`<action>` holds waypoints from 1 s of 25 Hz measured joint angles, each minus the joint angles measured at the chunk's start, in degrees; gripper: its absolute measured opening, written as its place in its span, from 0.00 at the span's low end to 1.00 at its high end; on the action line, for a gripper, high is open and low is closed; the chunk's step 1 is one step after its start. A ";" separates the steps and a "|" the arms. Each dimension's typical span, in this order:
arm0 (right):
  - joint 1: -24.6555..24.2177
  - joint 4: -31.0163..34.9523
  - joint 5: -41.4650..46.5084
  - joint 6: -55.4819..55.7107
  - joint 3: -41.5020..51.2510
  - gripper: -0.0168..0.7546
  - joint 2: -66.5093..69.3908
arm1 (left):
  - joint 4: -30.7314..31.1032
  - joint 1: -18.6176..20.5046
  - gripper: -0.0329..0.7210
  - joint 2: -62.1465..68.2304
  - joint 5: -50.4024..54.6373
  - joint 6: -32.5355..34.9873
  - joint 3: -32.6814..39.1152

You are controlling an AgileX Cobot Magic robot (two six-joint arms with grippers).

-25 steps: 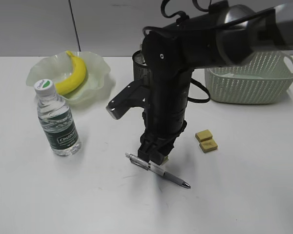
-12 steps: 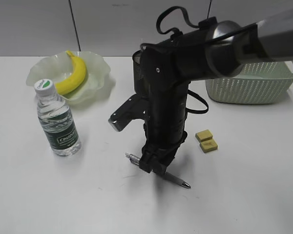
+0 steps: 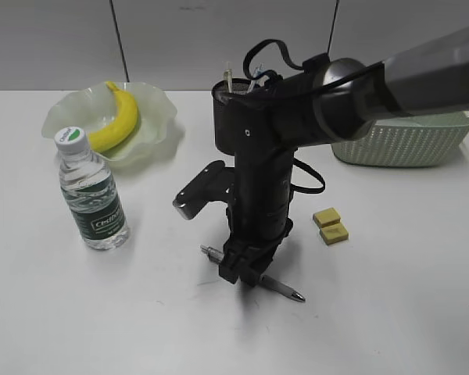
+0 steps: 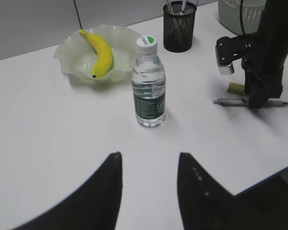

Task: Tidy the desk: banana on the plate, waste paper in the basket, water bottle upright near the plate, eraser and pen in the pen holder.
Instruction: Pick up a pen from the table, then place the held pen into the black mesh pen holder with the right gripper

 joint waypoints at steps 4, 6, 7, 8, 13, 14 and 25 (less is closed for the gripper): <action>0.00 -0.14 -0.14 0.06 -0.14 0.52 0.88 | 0.00 0.00 0.42 0.00 0.00 0.00 0.00; 0.00 -0.29 0.09 0.06 -0.42 0.49 1.06 | 0.00 0.00 0.42 0.00 0.00 0.00 0.00; 0.00 -0.56 0.10 0.06 -0.48 0.44 1.06 | 0.00 0.00 0.42 0.00 0.00 0.00 0.00; -0.05 -0.77 0.16 0.12 -0.67 0.35 1.16 | 0.00 0.00 0.42 0.00 0.00 0.00 0.00; -0.06 -0.83 1.35 0.49 -1.31 0.17 1.22 | 0.00 0.00 0.42 0.00 0.00 0.00 0.00; -0.06 -0.72 1.76 0.49 -1.31 0.17 0.84 | 0.00 0.00 0.42 0.00 0.00 0.00 0.00; -0.12 -1.44 -12.15 3.18 -1.76 0.17 -18.81 | -0.05 0.00 0.42 0.00 0.00 0.00 0.00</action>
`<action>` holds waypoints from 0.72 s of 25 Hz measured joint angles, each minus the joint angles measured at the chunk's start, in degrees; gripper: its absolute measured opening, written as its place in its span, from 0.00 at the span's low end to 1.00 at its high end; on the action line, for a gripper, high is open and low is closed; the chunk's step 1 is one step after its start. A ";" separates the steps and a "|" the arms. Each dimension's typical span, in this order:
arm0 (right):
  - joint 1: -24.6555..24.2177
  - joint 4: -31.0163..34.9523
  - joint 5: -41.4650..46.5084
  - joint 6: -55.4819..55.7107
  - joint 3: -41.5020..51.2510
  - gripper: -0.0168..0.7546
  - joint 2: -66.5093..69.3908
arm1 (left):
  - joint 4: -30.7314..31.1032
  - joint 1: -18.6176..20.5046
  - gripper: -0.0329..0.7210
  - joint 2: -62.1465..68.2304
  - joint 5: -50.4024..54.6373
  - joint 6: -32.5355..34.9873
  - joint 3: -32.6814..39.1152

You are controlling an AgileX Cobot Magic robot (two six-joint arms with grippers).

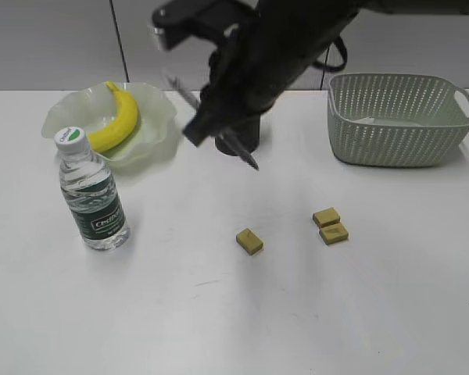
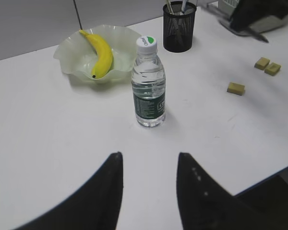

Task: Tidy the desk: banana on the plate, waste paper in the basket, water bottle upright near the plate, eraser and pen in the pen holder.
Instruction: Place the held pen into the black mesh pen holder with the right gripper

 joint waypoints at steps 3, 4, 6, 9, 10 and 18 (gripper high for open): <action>-0.89 -3.02 -11.26 5.24 0.00 0.17 -2.09 | 0.00 0.00 0.41 0.00 0.00 0.00 0.00; -1.61 -3.90 -15.15 7.42 0.00 0.17 -2.22 | 0.00 0.00 0.41 0.00 0.00 0.00 0.00; -3.57 -4.78 -21.78 10.63 0.00 0.17 -2.10 | 0.00 0.00 0.41 0.00 0.00 0.00 0.00; -7.11 -5.20 -32.04 12.85 0.00 0.17 -0.96 | 0.00 0.00 0.41 0.00 -0.04 0.00 0.00; -8.24 -5.20 -35.89 13.23 0.00 0.17 -0.33 | 0.00 0.00 0.41 0.00 -0.04 0.00 0.00; -12.47 -5.69 -59.14 13.67 0.00 0.17 9.94 | 0.00 0.00 0.41 0.00 -0.04 0.00 0.00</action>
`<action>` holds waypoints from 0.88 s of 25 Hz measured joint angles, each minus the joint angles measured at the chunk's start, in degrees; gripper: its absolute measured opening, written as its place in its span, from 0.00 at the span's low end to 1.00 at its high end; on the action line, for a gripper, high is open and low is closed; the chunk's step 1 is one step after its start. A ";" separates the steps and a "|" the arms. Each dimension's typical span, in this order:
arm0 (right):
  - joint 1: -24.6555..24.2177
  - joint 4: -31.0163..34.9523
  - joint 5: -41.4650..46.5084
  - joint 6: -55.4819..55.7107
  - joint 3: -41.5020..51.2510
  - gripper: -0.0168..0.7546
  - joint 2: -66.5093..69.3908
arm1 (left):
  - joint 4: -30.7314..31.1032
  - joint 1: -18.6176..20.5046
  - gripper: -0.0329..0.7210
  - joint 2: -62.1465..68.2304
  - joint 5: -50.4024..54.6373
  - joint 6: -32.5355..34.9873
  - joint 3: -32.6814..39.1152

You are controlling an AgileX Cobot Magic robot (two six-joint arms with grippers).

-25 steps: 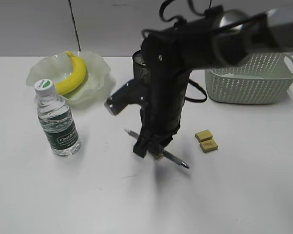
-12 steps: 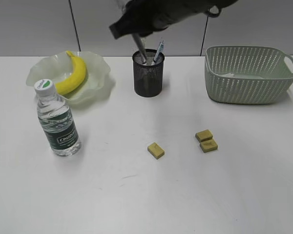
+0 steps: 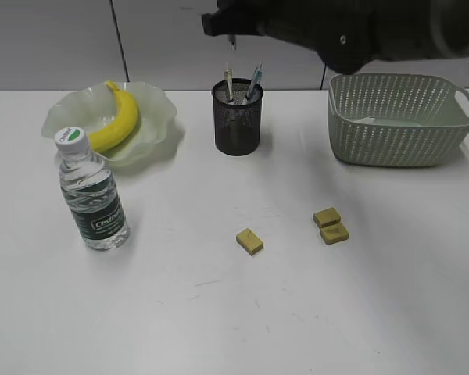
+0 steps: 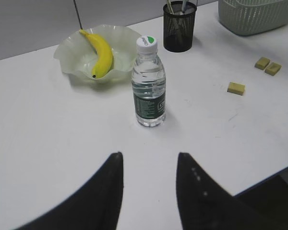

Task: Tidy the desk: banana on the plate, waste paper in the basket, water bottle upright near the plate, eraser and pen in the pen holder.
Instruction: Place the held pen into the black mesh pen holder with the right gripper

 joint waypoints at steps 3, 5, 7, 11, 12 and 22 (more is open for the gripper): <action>-0.18 0.70 -2.22 0.00 -0.01 0.17 4.02 | 0.00 0.00 0.41 0.00 0.00 0.00 0.00; -0.18 1.60 -2.50 0.00 -0.18 0.17 6.18 | 0.00 0.00 0.41 0.00 0.00 0.00 0.00; -0.18 2.07 -2.76 0.00 -0.26 0.17 8.17 | 0.00 0.00 0.41 0.00 0.00 0.00 0.00; -0.18 2.28 -3.10 0.00 -0.27 0.17 11.07 | 0.00 0.00 0.41 0.00 0.00 0.00 0.00; -0.18 2.28 -3.17 0.00 -0.27 0.17 11.57 | 0.00 0.00 0.41 0.00 0.00 0.00 0.00; -0.18 2.51 -3.46 0.00 -0.32 0.54 12.66 | 0.00 0.00 0.41 0.00 0.00 0.00 0.00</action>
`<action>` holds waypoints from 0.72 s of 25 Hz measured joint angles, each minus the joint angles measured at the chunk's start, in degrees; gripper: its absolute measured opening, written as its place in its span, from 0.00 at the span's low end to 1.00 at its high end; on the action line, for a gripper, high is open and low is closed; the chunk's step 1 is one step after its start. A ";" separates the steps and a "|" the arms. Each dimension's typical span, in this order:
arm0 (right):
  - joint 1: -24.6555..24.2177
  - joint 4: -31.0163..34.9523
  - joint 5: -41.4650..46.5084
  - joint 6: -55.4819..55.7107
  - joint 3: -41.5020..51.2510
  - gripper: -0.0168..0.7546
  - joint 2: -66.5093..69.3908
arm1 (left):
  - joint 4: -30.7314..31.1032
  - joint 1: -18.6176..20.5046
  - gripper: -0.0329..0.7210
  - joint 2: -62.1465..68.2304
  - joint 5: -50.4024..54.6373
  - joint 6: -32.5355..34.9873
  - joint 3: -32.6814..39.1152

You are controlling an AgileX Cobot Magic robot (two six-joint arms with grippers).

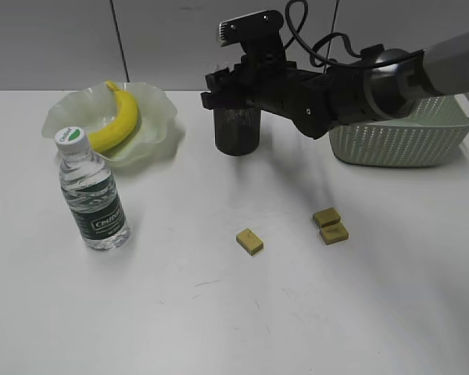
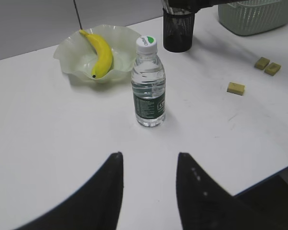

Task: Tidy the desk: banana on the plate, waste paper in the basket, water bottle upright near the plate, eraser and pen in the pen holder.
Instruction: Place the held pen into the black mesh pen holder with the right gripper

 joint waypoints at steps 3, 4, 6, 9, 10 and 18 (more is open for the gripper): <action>0.00 0.00 0.00 0.00 0.00 0.71 0.00 | -0.06 0.00 0.41 0.00 0.00 0.00 0.00; 0.00 0.00 0.11 0.00 0.00 0.73 -0.13 | -0.11 0.00 0.41 0.00 0.00 0.00 0.00; 0.00 0.00 1.47 0.00 0.00 0.75 -1.04 | -0.17 0.00 0.41 0.00 0.00 0.00 0.00; 0.00 0.00 5.95 0.00 0.00 0.76 -4.26 | -0.23 0.00 0.41 0.00 0.00 0.00 0.00; 0.00 0.00 8.57 0.00 0.00 0.76 -5.86 | -0.23 0.00 0.41 0.00 0.00 0.00 0.00; 0.00 -0.05 43.78 -1.32 0.00 0.76 -22.53 | -0.33 0.00 0.41 0.00 0.00 0.00 0.00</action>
